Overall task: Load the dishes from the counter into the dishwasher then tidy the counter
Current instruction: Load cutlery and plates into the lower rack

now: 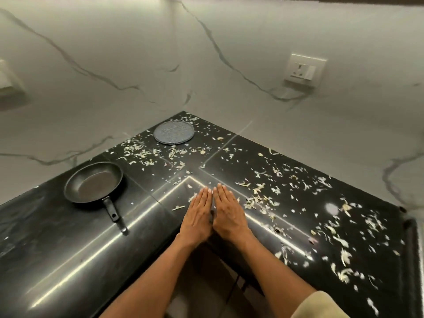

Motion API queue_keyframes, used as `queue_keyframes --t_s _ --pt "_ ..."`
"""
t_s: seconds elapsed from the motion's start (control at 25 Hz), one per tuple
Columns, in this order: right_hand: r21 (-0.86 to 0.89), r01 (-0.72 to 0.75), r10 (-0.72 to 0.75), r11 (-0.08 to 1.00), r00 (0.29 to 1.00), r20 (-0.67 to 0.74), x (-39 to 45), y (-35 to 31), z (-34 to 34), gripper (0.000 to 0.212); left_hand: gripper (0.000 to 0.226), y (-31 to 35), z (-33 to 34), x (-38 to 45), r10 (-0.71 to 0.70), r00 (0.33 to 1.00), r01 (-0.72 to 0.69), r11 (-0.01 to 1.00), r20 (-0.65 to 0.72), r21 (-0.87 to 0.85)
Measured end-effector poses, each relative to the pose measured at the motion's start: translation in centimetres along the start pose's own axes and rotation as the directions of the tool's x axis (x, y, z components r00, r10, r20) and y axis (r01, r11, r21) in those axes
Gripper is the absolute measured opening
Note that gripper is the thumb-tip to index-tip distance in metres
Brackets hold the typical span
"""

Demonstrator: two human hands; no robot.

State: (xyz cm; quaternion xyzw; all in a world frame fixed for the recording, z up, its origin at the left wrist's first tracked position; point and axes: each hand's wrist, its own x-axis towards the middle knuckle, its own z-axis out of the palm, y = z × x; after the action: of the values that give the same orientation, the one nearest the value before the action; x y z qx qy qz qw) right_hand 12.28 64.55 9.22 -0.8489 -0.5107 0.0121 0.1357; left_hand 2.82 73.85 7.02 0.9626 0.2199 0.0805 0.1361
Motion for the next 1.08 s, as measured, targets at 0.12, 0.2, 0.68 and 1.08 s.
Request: queue_keyframes --t_s 0.12,0.2,0.68,1.08 --pt "-0.002 0.088 -0.087 0.996 0.994 0.073 4.6 0.5 0.2 0.07 0.071 -1.7 -1.0 2.1 -0.078 0.997 0.078 0.997 -0.013 -0.005" --pt "-0.006 0.131 -0.13 0.991 0.989 0.067 7.0 0.1 0.5 0.068 0.071 -3.4 -1.5 3.2 -0.142 0.99 0.142 0.99 -0.002 0.002" --pt "0.014 0.129 -0.129 0.992 0.97 0.208 25.7 -1.5 4.8 0.069 0.091 -16.8 -3.2 16.0 -0.258 0.966 0.258 0.965 0.023 -0.036" --pt "0.092 -0.166 0.131 0.982 0.945 0.3 40.8 -2.9 7.5 0.07 0.079 -29.1 -4.8 30.2 -0.246 0.958 0.255 0.966 0.149 -0.044"
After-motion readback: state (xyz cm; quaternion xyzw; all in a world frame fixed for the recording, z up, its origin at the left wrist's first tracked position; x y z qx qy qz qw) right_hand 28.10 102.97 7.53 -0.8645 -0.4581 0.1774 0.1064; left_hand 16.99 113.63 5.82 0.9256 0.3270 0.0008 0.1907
